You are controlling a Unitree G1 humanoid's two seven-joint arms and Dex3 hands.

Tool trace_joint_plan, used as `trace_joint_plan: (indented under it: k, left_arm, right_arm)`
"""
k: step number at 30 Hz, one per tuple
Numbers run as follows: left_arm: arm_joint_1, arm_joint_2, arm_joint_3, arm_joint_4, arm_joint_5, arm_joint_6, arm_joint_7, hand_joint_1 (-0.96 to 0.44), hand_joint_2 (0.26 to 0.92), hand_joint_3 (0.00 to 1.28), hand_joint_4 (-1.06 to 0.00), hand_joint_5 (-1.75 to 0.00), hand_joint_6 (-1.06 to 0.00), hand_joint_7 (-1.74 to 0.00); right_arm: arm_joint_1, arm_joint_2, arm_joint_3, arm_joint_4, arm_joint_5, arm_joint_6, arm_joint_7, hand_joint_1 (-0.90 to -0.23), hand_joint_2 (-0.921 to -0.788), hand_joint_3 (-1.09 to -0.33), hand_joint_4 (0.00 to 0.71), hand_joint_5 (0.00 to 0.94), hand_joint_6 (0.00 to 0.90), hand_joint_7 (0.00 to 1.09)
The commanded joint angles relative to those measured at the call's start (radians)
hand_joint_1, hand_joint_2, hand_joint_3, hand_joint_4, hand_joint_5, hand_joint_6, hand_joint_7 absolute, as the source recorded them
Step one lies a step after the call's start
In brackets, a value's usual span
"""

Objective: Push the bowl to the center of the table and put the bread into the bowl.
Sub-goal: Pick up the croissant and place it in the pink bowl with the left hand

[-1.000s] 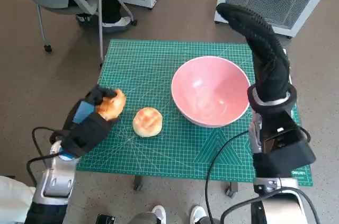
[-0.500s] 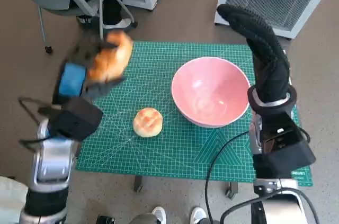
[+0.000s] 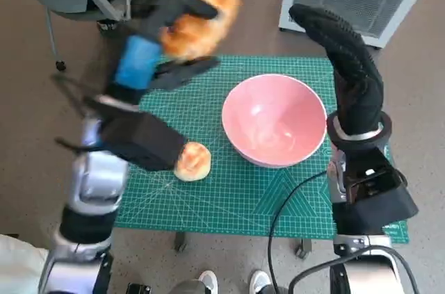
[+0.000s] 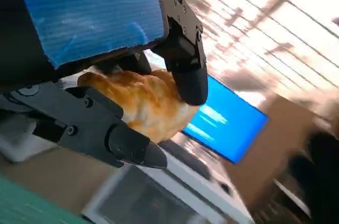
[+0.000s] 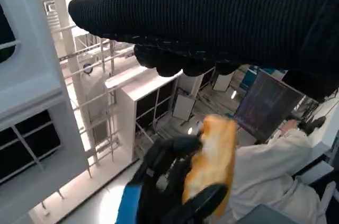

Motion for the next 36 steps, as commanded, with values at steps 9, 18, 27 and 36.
trace_joint_plan:
  k: [9,18,27,36]
  left_arm:
    - [-0.144,-0.064,-0.145,0.325,0.071,-0.205,-0.042,0.00,0.919,0.04,-0.79,-1.06,-0.59,-1.19]
    - [-0.220,-0.123,-0.207,0.550,0.127,-0.217,-0.042,0.00,0.920,0.08,-0.72,-1.10,-0.56,-1.25]
    - [-0.235,-0.146,-0.227,0.657,0.116,-0.230,-0.092,0.00,0.921,0.13,-0.65,-1.14,-0.53,-1.33]
    - [-0.277,-0.141,-0.249,0.762,0.071,-0.242,-0.317,-0.07,0.918,0.20,-0.38,-0.70,-0.33,-0.83]
  right_arm:
    - [0.044,-0.032,-0.010,-0.033,0.001,0.019,0.002,-0.567,-0.921,-0.726,0.294,0.002,0.020,0.72]
    - [0.071,-0.033,-0.019,-0.078,-0.015,0.038,-0.023,-0.580,-0.921,-0.724,0.290,0.000,0.019,0.71]
    - [0.089,-0.034,-0.029,-0.098,-0.048,0.043,-0.056,-0.574,-0.921,-0.726,0.288,0.000,0.012,0.70]
    - [0.099,-0.038,-0.036,-0.117,-0.073,0.050,-0.080,-0.568,-0.921,-0.734,0.286,0.000,0.014,0.69]
